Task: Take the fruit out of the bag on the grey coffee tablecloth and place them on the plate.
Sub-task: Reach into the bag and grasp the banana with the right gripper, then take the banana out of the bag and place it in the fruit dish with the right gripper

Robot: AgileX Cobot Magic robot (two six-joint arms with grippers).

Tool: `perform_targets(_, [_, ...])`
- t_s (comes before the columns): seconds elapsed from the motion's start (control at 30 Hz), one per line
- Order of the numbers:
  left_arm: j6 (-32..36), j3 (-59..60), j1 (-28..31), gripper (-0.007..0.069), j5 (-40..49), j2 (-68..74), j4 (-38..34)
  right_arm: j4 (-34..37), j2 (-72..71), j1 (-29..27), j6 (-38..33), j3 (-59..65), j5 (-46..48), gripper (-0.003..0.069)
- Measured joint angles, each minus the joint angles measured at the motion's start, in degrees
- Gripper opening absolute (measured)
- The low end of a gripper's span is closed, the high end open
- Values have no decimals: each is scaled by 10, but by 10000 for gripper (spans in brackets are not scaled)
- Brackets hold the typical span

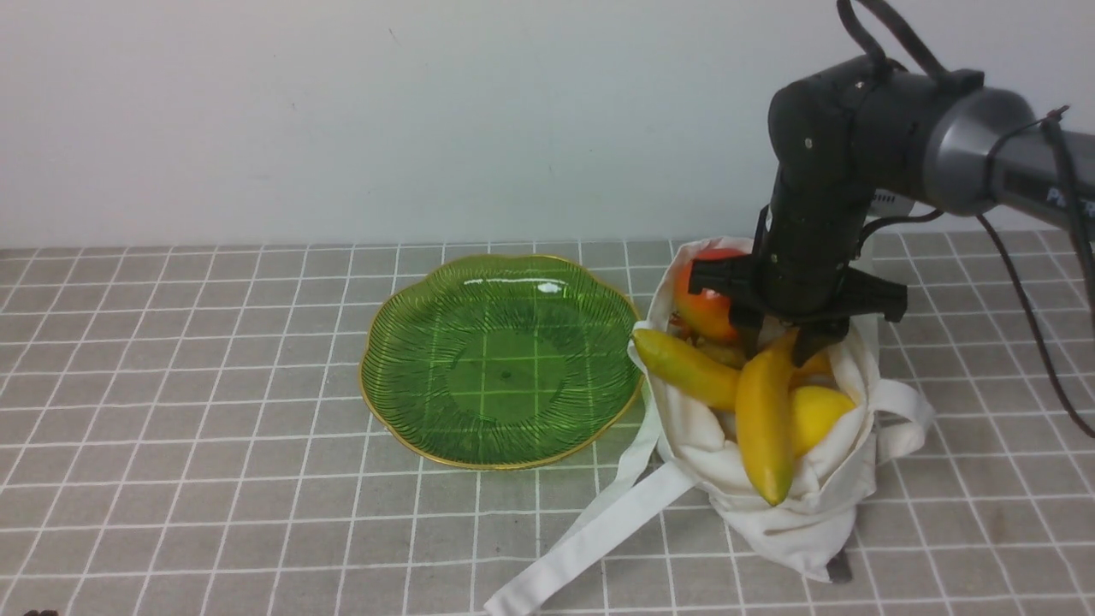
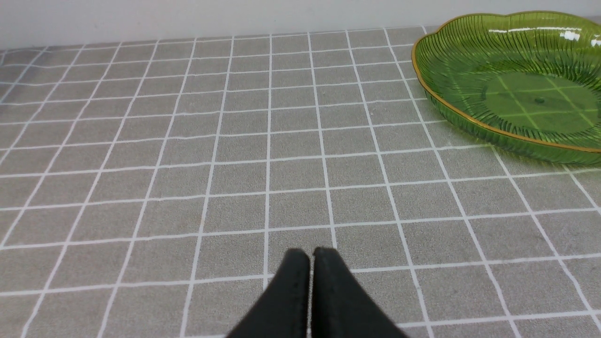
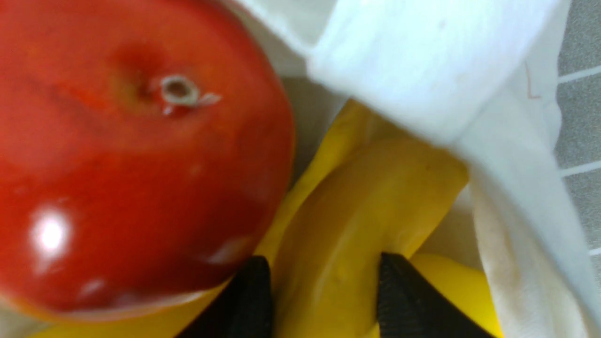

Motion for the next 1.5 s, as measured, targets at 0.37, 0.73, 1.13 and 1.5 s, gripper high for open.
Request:
perform_targets(0.37, [0, 0, 0, -7, 0, 0, 0, 25, -3, 0, -23, -57, 6, 236])
perform_targets(0.73, [0, 0, 0, -7, 0, 0, 0, 55, -33, 0, -88, -57, 9, 229])
perform_targets(1.13, [0, 0, 0, -7, 0, 0, 0, 85, -81, 0, -153, -18, 8, 223])
perform_targets(1.5, [0, 0, 0, -7, 0, 0, 0, 93, -152, 0, -184, 64, 8, 219])
